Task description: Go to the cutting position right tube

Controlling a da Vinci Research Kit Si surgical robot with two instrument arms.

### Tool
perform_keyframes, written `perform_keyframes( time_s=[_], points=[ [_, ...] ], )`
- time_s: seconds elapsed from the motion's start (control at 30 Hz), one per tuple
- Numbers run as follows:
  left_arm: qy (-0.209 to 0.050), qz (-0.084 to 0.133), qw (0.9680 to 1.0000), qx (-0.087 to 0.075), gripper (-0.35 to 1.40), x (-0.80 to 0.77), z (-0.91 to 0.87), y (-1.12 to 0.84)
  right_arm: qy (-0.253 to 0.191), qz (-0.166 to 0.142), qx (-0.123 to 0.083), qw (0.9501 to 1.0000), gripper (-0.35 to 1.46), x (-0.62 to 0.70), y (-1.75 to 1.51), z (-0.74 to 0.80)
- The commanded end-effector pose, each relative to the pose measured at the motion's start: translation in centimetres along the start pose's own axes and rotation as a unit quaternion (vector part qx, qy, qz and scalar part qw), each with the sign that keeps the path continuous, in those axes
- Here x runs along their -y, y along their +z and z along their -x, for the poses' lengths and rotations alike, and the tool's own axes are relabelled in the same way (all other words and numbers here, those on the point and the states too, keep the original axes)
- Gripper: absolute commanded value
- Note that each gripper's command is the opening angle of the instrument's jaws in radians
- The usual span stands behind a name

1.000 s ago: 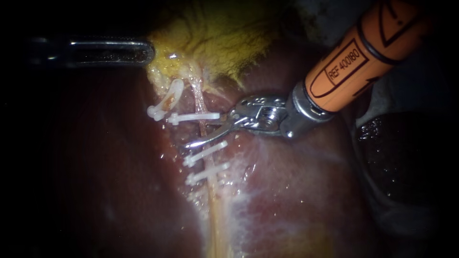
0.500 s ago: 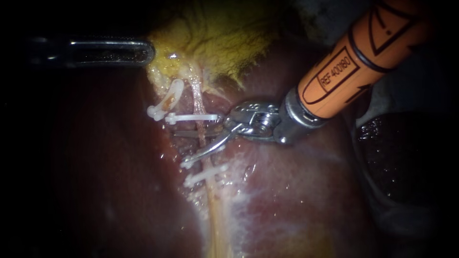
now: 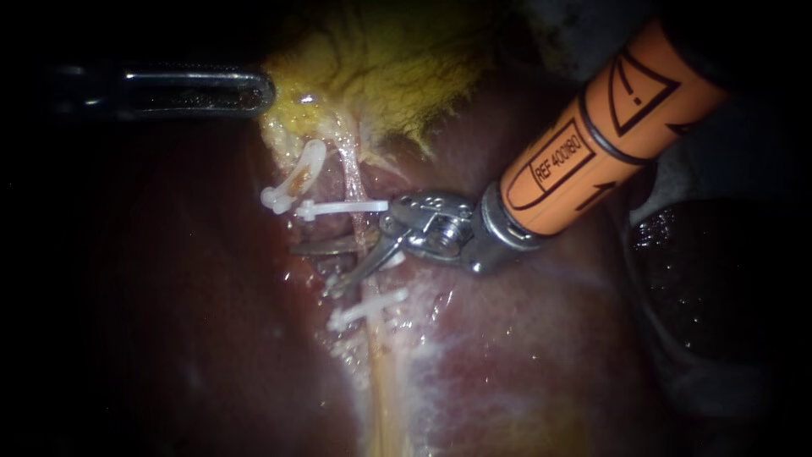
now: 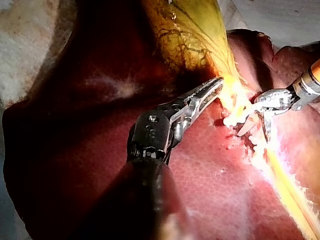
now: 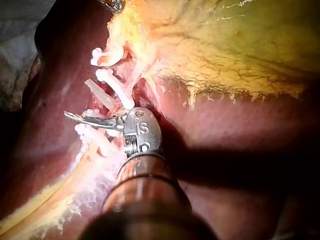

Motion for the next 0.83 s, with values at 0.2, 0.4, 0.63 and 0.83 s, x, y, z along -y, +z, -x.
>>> perform_keyframes(
  time_s=[0.2,0.4,0.63,0.83],
  points=[
    [0.000,0.000,1.0000,0.000,-0.35,0.00,0.00,0.00,-0.009,0.002,-0.014,0.9999,0.96,0.03,0.15,-0.08],
    [0.000,0.000,1.0000,0.000,-0.35,0.00,0.00,0.00,-0.016,0.000,-0.020,0.9997,0.96,0.09,0.18,-0.19],
    [0.000,0.000,1.0000,0.000,-0.35,0.00,0.00,0.00,-0.015,-0.001,-0.020,0.9997,0.96,0.09,0.17,-0.20],
    [0.000,0.000,1.0000,0.000,-0.35,0.00,0.00,0.00,-0.016,0.009,-0.024,0.9995,0.98,0.09,0.17,-0.19]
  ],
)
